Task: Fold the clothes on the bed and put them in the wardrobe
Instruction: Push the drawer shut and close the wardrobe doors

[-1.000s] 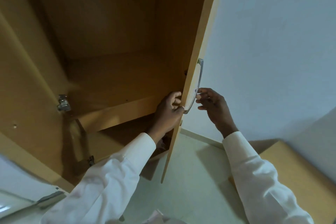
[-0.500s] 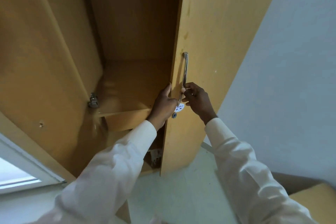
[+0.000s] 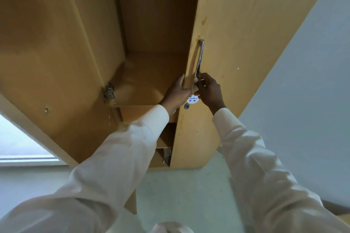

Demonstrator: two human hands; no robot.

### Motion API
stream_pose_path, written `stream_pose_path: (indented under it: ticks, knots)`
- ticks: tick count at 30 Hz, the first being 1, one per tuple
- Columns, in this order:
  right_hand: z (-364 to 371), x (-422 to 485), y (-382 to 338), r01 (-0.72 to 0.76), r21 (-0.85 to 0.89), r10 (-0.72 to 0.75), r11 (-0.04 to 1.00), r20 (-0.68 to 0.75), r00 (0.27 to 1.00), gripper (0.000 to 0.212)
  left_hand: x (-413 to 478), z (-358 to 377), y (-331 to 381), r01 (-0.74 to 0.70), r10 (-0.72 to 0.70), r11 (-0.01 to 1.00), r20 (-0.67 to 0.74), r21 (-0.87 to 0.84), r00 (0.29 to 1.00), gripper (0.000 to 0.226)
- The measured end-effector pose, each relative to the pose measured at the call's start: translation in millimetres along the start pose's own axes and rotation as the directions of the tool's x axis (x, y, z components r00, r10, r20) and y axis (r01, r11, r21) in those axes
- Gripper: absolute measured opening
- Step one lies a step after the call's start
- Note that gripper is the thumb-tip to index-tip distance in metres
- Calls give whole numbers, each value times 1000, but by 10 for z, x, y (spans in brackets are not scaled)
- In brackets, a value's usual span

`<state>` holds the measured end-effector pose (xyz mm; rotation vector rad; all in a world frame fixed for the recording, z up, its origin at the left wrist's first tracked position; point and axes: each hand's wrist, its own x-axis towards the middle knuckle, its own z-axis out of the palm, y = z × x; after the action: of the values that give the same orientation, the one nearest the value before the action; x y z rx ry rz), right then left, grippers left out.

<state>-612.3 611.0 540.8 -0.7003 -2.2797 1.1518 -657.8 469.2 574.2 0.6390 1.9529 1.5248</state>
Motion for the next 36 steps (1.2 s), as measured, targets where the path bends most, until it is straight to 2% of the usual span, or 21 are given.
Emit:
stream_pose_path:
  ticks: [4,7,10,13,16,18,20,23,25,27,29,31,34,36]
  knots:
    - [-17,-327,-69,-146,243,137,959,52,989,22,-462,-115,-147,-45,43,998,-46,-44,998,50]
    - [124,-869,-178,-140,337,126,931,63,990,31,-1011,-398,-428,-69,74,995,57,-77,996,29]
    - [319,-1444,-405,-135,434,104,891,93,990,28,-1609,-762,-655,-108,119,990,125,-95,985,16]
    - [568,-1989,-734,-140,491,70,860,158,985,17,-2246,-1155,-775,-176,183,981,89,-82,979,15]
    - [851,-2407,-1038,-134,533,23,835,211,977,12,-2750,-1479,-806,-314,314,949,92,-13,945,11]
    - [1069,-2632,-1234,-108,530,-7,841,211,977,11,-3024,-1703,-820,-364,357,931,111,43,927,8]
    - [1173,-2774,-1346,-89,549,-27,831,199,980,10,-3185,-1816,-810,-424,420,904,64,53,905,12]
    - [1268,-2946,-1531,-56,557,-57,829,183,982,9,-3273,-2004,-832,-543,562,827,-209,142,800,7]
    - [1312,-3033,-1648,-27,528,-79,849,177,981,10,-3179,-2133,-860,-509,566,825,-348,247,748,14]
    - [1350,-3065,-1720,21,446,-101,895,158,982,11,-3003,-2226,-872,-421,494,864,-309,276,812,30]
    - [1380,-3078,-1768,86,345,-130,935,104,986,12,-2850,-2271,-885,-389,434,894,-213,223,875,36]
    - [1391,-3088,-1800,140,287,-154,948,29,988,17,-2764,-2262,-881,-398,426,902,-210,164,880,35]
    - [1371,-3097,-1788,185,256,-178,949,-50,983,23,-2664,-2203,-863,-419,469,878,-245,232,849,33]
    - [1338,-3086,-1730,204,224,-181,953,-120,976,22,-2569,-2128,-840,-421,465,881,-232,215,854,30]
